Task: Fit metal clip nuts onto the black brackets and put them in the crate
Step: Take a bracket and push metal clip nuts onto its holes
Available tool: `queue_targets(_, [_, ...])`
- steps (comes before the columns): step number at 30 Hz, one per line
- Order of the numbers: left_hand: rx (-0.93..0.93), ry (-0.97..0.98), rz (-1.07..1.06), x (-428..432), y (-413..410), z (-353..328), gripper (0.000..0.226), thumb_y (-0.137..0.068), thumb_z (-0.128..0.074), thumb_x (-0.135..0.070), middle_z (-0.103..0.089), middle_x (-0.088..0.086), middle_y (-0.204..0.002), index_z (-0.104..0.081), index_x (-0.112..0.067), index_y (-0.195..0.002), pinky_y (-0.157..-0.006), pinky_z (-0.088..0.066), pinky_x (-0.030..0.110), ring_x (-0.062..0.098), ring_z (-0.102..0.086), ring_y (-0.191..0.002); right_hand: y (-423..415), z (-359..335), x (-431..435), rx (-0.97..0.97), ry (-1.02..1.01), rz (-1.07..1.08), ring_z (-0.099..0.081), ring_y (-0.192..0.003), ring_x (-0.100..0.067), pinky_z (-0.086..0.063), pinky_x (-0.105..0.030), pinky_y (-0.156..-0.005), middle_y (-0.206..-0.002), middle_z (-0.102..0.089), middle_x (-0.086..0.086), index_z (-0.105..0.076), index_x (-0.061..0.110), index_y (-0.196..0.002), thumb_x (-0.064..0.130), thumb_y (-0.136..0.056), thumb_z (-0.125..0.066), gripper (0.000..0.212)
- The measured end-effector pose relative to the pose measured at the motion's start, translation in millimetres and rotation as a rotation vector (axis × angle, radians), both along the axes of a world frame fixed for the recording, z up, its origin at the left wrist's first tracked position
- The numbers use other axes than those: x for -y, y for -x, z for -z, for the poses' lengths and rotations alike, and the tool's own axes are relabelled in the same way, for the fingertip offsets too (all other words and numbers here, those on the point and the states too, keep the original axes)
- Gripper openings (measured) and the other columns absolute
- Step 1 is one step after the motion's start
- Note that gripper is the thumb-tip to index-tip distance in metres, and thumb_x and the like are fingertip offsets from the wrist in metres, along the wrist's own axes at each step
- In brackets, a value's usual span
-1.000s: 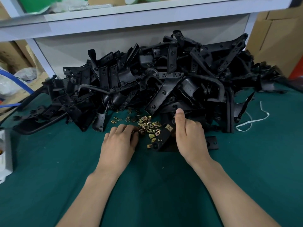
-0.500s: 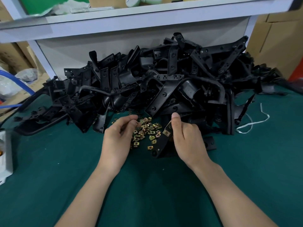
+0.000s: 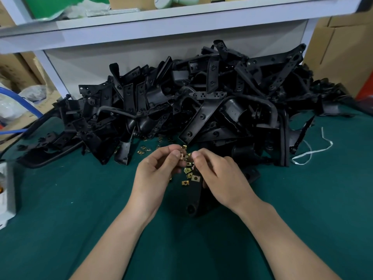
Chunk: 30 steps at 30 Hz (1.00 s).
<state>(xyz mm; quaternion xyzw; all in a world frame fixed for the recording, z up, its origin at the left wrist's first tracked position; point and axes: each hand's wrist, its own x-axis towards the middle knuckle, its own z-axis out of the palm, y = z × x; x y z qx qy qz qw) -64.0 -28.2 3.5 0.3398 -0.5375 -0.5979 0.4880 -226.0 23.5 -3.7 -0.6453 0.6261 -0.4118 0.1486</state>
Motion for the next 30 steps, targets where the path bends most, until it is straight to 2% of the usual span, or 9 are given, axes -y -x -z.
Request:
queue_targets(3, [-0.066, -0.038, 0.025, -0.4, 1.0, -0.4, 0.019, -0.084, -0.068, -0.027, -0.076, 0.007, -0.093, -0.079, -0.025, -0.1, -0.077, -0.056, 0.02, 0.015, -0.072, -0.087, 0.4, -1.5, -1.6, 0.002, -0.007, -0.013, -0.059, -0.056, -0.007, -0.035, -0.017, -0.055, -0.054, -0.058, 0.013, -0.059, 0.035, -0.094, 0.06, -0.102, -0.028, 0.04])
queue_targets(6, [-0.08, -0.047, 0.06, -2.2, 1.4, -2.3, 0.024, -0.083, -0.069, -0.024, -0.077, 0.01, -0.099, -0.078, -0.024, -0.105, -0.081, -0.057, 0.021, 0.018, -0.074, -0.091, -0.9, -2.4, -2.2, 0.007, 0.002, -0.03, -0.058, -0.054, -0.008, -0.037, -0.017, -0.054, -0.054, -0.057, 0.014, -0.055, 0.038, -0.09, 0.058, -0.103, -0.029, 0.036])
queue_targets(16, [0.052, 0.051, 0.057, -8.8, 3.0, -3.5, 0.022, -0.084, -0.069, -0.031, -0.078, 0.002, -0.097, -0.078, -0.031, -0.103, -0.081, -0.055, 0.017, 0.01, -0.071, -0.088, -2.8, -3.4, -2.2, 0.054, -0.007, -0.085, -0.058, -0.057, -0.011, -0.041, -0.02, -0.054, -0.065, -0.062, 0.005, -0.052, 0.045, -0.088, 0.056, -0.103, -0.035, 0.026])
queue_targets(19, [0.084, 0.091, 0.052, -10.2, 2.4, -4.5, 0.016, -0.089, -0.067, -0.026, -0.077, 0.001, -0.097, -0.076, -0.03, -0.102, -0.081, -0.054, 0.016, 0.01, -0.072, -0.089, -2.0, -4.0, -1.9, 0.082, -0.008, -0.113, -0.057, -0.057, -0.013, -0.042, -0.025, -0.053, -0.065, -0.062, 0.001, -0.052, 0.045, -0.086, 0.054, -0.105, -0.036, 0.026])
queue_targets(21, [0.111, 0.127, 0.04, -11.0, 2.7, -5.1, 0.013, -0.093, -0.067, -0.021, -0.076, -0.002, -0.094, -0.075, -0.026, -0.102, -0.079, -0.053, 0.014, 0.006, -0.07, -0.087, -2.0, -4.2, -1.8, 0.119, -0.006, -0.136, -0.055, -0.057, -0.014, -0.045, -0.033, -0.056, -0.067, -0.061, -0.002, -0.052, 0.046, -0.086, 0.052, -0.105, -0.037, 0.026])
queue_targets(23, [0.121, 0.145, 0.044, -12.8, 3.6, -6.9, 0.014, -0.09, -0.069, -0.026, -0.075, -0.004, -0.094, -0.074, -0.026, -0.103, -0.078, -0.052, 0.013, 0.004, -0.07, -0.087, -2.4, -4.4, -2.1, 0.159, -0.001, -0.159, -0.054, -0.06, -0.017, -0.045, -0.037, -0.058, -0.069, -0.06, -0.003, -0.052, 0.053, -0.084, 0.052, -0.104, -0.036, 0.025])
queue_targets(26, [0.125, 0.167, 0.068, -15.2, 4.4, -8.9, 0.019, -0.087, -0.068, -0.03, -0.076, -0.007, -0.098, -0.074, -0.031, -0.105, -0.082, -0.052, 0.012, 0.003, -0.071, -0.093, -3.1, -4.8, -2.3, 0.25, -0.006, -0.198, -0.058, -0.07, -0.013, -0.049, -0.034, -0.066, -0.076, -0.063, 0.002, -0.055, 0.058, -0.088, 0.053, -0.103, -0.037, 0.024])
queue_targets(28, [0.137, 0.186, 0.064, -15.6, 3.9, -9.6, 0.019, -0.089, -0.066, -0.03, -0.076, -0.008, -0.098, -0.074, -0.035, -0.105, -0.081, -0.051, 0.011, 0.002, -0.071, -0.094, -3.8, -4.8, -1.3, 0.333, -0.015, -0.225, -0.061, -0.078, -0.007, -0.051, -0.03, -0.073, -0.082, -0.065, 0.01, -0.06, 0.053, -0.092, 0.051, -0.104, -0.04, 0.023])
queue_targets(30, [0.139, 0.195, 0.055, -15.4, 3.2, -10.2, 0.018, -0.089, -0.066, -0.03, -0.077, -0.008, -0.097, -0.074, -0.037, -0.103, -0.08, -0.051, 0.011, 0.002, -0.071, -0.092, -4.3, -5.8, -0.7, 0.394, -0.022, -0.242, -0.06, -0.082, -0.008, -0.051, -0.027, -0.076, -0.085, -0.065, 0.013, -0.063, 0.047, -0.094, 0.051, -0.103, -0.043, 0.023])
